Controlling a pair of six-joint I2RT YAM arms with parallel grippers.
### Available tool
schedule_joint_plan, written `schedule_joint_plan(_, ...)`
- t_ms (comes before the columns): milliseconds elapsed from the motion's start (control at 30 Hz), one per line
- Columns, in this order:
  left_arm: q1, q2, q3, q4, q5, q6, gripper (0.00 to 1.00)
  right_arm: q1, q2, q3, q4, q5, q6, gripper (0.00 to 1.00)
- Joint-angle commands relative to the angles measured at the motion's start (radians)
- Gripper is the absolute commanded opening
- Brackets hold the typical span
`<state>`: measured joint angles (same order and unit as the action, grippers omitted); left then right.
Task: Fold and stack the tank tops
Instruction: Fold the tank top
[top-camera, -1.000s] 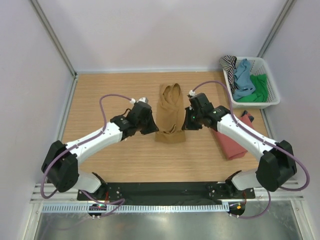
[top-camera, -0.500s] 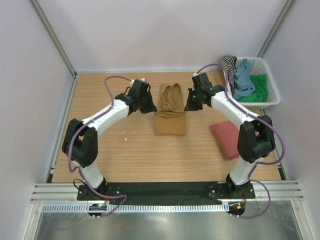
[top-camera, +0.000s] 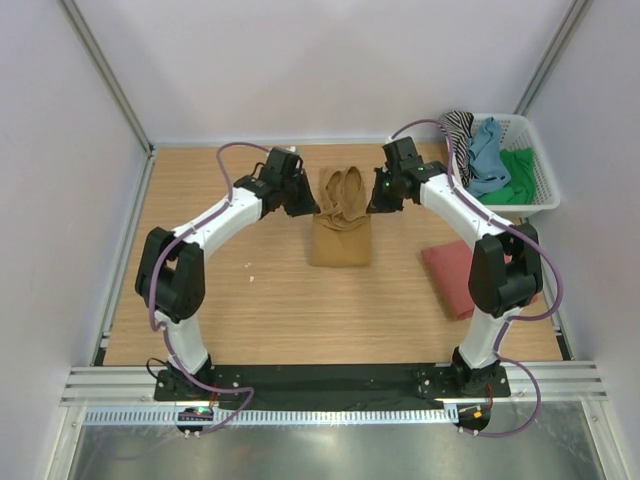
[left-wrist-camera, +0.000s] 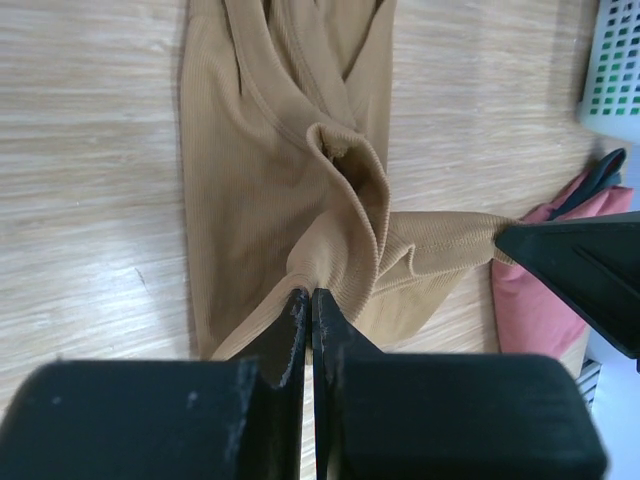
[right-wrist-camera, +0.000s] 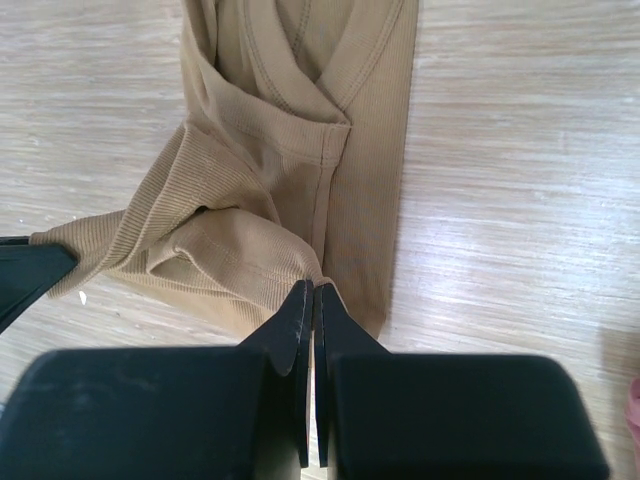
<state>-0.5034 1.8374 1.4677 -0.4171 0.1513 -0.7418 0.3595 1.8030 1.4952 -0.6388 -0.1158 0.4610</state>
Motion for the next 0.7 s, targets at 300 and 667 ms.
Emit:
schedule_joint_plan(300,0.071,0.108,0.100,0.040,0.079,0.021,0.01,-0.039,0.078,0.132,-0.007,-0.008,-0.015,0.03)
schedule_joint_plan(667,0.130,0.278,0.204,0.050,0.142,-0.037,0.38,-0.060,0.234,0.258,0.005,0.018,0.011,0.51)
